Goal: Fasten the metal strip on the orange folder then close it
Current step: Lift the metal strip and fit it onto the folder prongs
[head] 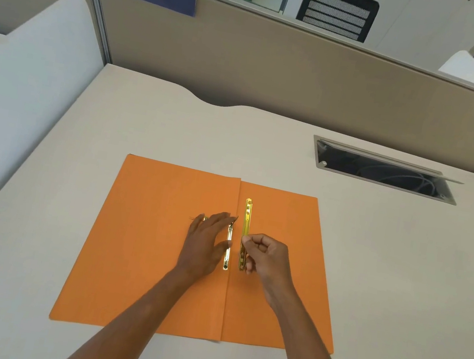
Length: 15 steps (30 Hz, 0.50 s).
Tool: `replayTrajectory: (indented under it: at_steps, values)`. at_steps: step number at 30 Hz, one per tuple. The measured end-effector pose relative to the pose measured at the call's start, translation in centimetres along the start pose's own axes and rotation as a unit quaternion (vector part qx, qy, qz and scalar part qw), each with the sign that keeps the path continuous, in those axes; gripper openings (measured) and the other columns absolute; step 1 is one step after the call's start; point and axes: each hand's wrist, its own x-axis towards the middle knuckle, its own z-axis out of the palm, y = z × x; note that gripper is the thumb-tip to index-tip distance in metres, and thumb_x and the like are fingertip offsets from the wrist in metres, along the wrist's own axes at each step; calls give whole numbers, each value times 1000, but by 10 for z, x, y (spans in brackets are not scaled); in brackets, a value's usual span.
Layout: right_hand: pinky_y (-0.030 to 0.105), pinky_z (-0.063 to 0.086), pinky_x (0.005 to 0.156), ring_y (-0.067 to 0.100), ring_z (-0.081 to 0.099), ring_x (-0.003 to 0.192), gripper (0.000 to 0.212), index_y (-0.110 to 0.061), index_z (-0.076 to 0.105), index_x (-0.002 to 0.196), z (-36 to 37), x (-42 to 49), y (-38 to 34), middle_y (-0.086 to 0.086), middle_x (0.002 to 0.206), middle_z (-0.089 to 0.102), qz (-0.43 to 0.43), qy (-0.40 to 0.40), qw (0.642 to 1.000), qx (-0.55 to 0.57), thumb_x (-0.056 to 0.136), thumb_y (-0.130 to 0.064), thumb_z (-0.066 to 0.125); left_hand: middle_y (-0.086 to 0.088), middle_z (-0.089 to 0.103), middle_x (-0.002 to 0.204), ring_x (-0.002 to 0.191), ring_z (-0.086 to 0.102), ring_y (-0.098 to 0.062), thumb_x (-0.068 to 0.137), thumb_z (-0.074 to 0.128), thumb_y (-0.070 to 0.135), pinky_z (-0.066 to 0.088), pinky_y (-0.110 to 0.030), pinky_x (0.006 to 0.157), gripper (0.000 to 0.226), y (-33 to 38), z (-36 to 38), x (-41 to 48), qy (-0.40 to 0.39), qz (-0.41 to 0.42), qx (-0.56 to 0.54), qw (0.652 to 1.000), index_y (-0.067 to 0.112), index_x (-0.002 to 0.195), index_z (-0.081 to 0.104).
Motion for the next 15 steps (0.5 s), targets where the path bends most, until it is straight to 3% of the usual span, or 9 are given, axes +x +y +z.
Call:
replayTrajectory:
  at_steps: [4,15]
  values:
    - [24,40,38,10,42,36,14,-4,70,80,2,-1,-1,-9,51,61,-18,2,999,-39,92,-11,66,1,50,143,135,40,-12,85,67,18,15,-42,119,53,-1,1,-1,5,7,0,1000,27,135,49]
    - [21,38,38,7,42,39,17,-14,73,75,1,-3,2,-10,52,55,-1,-10,998,-58,90,-13,68,2,50,143,135,40,-12,85,66,18,15,-43,119,50,-3,1,-2,5,11,8,1000,25,133,52]
